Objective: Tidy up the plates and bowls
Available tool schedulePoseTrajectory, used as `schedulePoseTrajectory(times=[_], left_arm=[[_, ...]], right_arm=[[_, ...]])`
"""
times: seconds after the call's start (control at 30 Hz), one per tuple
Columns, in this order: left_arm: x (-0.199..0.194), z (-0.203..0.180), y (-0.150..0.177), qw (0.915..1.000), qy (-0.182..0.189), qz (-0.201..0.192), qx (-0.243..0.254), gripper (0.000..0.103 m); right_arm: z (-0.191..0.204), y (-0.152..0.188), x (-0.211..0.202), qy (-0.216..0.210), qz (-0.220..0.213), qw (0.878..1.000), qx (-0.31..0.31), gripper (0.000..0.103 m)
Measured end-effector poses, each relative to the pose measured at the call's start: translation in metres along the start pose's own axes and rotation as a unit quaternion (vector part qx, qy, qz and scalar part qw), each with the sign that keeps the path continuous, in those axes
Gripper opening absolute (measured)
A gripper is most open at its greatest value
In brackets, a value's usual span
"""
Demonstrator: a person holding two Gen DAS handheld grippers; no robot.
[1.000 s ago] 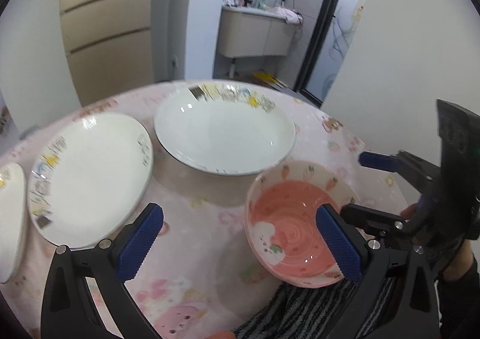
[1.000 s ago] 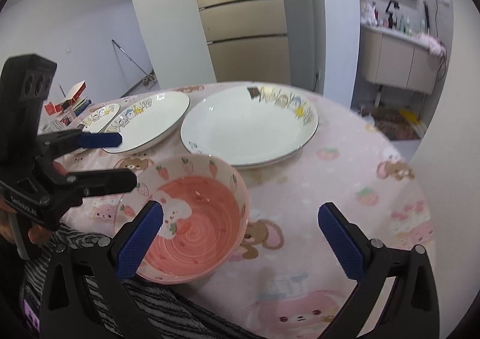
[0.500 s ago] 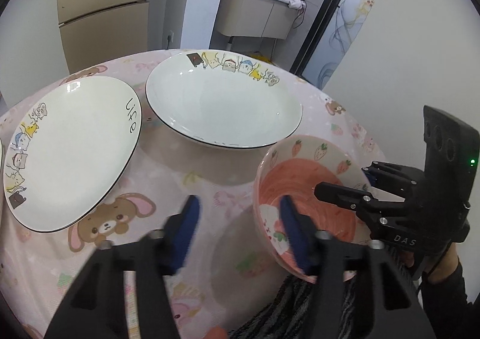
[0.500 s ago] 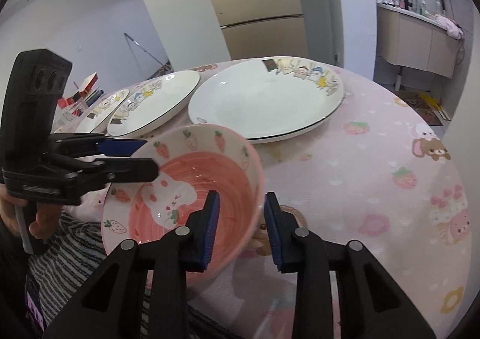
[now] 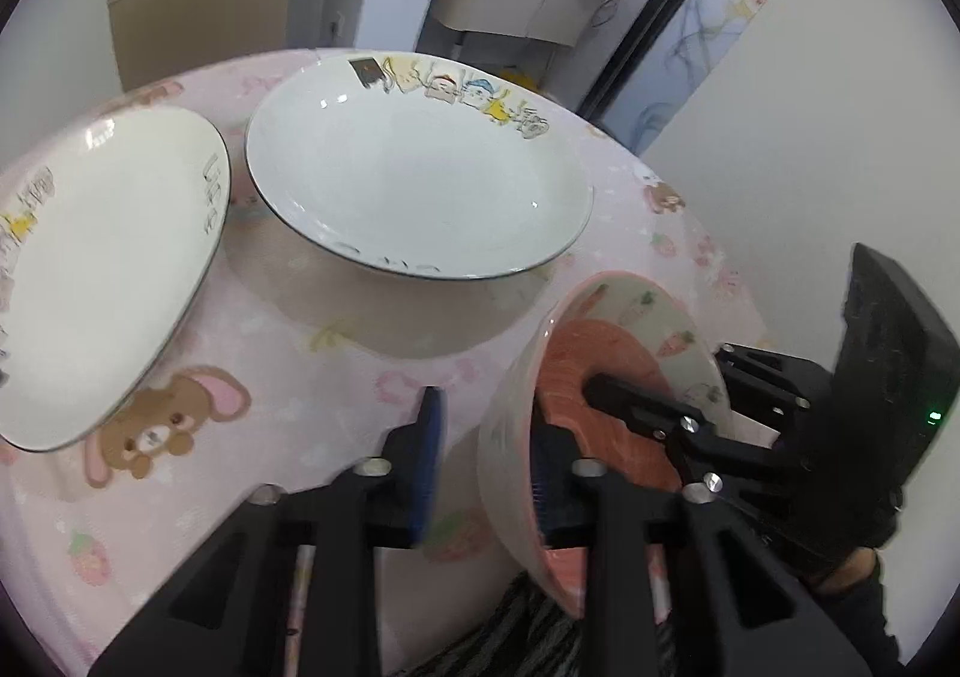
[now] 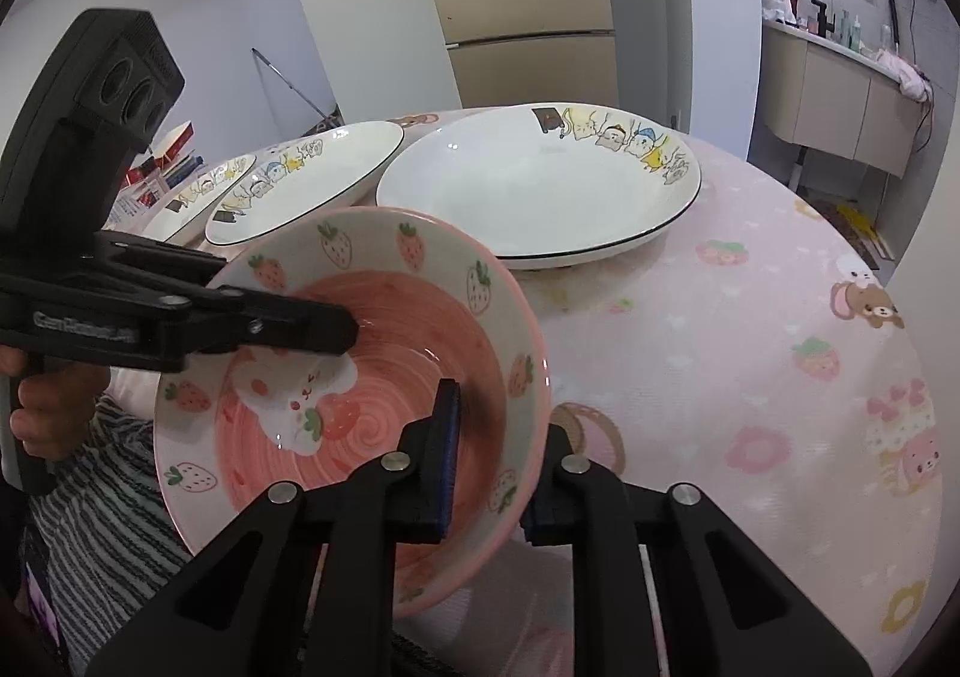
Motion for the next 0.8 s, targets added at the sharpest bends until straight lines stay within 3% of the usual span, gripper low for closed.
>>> schedulePoseTrajectory(times=[0.1,0.3,0.4,0.53,0.7,0.8], left_arm=[[0.006,-0.008,-0.001,0.9996,-0.022,0.005,0.016,0.014],[0.011,-0.005,-0.001,0.9998,-0.013,0.014,0.0,0.013],[0.013,-0.003,-0.003,0.9996,-0.002,0.018,-0.022,0.013],[0.016,-0.002,-0.003,0.9992,0.013,0.02,-0.033,0.013],[0.021,0.012,-0.003,0.9938,0.064,0.04,-0.082,0.013],[0.022,0.014,-0.002,0.9935,0.076,0.042,-0.073,0.015]], right_arm=[[-0.001,0.001,0.0,-0.002,0.001,1.0,0.002,0.015],[-0.007,0.002,0.003,-0.027,0.003,0.999,0.023,0.015],[-0.013,0.003,0.005,-0.048,0.005,0.998,0.046,0.015],[-0.009,0.002,0.001,-0.03,-0.002,0.999,0.036,0.014],[-0.012,0.003,0.0,-0.043,-0.008,0.998,0.045,0.013],[-0.011,0.002,-0.001,-0.041,-0.01,0.998,0.044,0.012]])
Point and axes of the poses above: each gripper's, at about its wrist camera, not at the fingertips, and x roughly the way its jaws point, z to its left, y to its underside, the point moved 5 cm from there along x, roughly the way its jaws point, and after that the axes turned 5 degrees about -x, right-handed, at the moved point
